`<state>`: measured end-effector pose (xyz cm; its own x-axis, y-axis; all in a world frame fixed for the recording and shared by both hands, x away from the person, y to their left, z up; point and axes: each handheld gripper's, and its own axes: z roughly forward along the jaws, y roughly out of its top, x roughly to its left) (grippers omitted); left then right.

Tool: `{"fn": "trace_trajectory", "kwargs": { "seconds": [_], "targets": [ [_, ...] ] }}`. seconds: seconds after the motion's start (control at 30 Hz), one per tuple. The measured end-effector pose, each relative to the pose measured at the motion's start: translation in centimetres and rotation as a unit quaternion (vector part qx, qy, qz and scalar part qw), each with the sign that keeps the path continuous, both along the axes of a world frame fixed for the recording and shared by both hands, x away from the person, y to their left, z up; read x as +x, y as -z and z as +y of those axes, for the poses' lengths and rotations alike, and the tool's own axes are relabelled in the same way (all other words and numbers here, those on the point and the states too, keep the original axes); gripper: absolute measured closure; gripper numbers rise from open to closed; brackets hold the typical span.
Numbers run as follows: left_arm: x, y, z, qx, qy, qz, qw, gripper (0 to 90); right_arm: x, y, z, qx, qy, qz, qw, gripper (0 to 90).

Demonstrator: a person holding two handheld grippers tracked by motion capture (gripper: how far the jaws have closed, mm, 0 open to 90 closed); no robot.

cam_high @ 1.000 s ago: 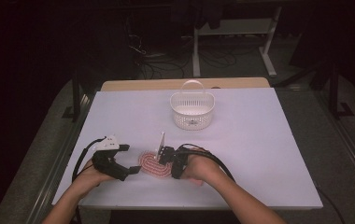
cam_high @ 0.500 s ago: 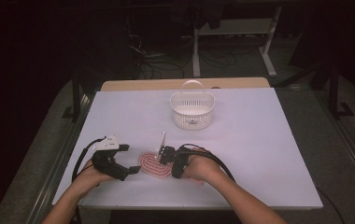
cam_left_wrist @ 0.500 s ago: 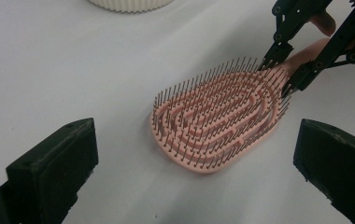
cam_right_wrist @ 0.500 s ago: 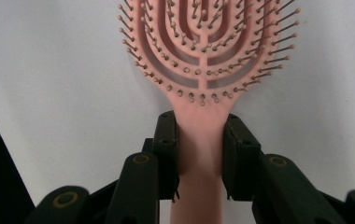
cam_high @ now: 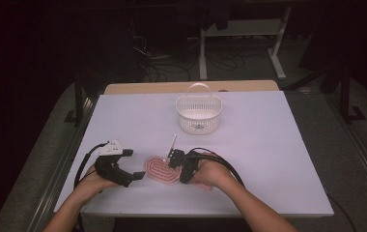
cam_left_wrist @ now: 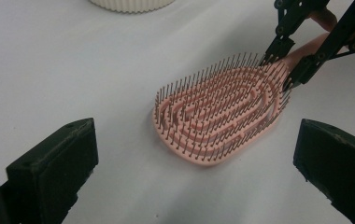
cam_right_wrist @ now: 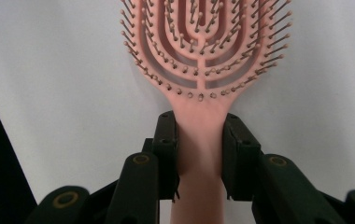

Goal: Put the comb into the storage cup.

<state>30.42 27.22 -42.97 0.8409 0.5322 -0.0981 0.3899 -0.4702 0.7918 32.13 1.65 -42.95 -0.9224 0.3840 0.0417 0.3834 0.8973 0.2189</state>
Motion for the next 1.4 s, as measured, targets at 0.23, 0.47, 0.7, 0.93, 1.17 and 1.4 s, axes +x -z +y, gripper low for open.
{"fn": "trace_trajectory", "kwargs": {
  "seconds": [0.23, 0.47, 0.7, 0.93, 1.17, 1.4],
  "targets": [
    [0.0, 0.0, 0.1, 0.0, -0.001, 0.0, 1.0, 0.0, 0.3, -0.5, -1.1, 0.025, 0.017, 0.004, 0.9996, 68.9],
    [0.0, 0.0, 0.0, 0.001, -0.001, 0.0, 1.0, 0.0, 0.7, -1.1, -2.5, 0.059, 0.033, 0.006, 0.9977, 68.9],
    [0.0, 0.0, 0.0, 0.002, 0.0, 0.0, 1.0, 0.0, 0.9, -1.9, -3.7, 0.092, 0.043, -0.005, 0.9948, 68.9],
    [0.0, 0.1, 0.0, 0.003, 0.001, 0.0, 1.0, 0.0, 1.3, -2.7, -5.2, 0.136, 0.058, -0.017, 0.9888, 68.8],
    [0.0, 0.1, -0.1, 0.003, 0.001, 0.001, 1.0, 0.0, 1.5, -3.3, -6.3, 0.172, 0.064, -0.029, 0.9826, 68.8],
    [0.0, 0.2, -0.1, 0.004, 0.005, 0.002, 1.0, 0.0, 1.5, -3.8, -6.9, 0.205, 0.056, -0.049, 0.976, 68.8]
  ]
}}
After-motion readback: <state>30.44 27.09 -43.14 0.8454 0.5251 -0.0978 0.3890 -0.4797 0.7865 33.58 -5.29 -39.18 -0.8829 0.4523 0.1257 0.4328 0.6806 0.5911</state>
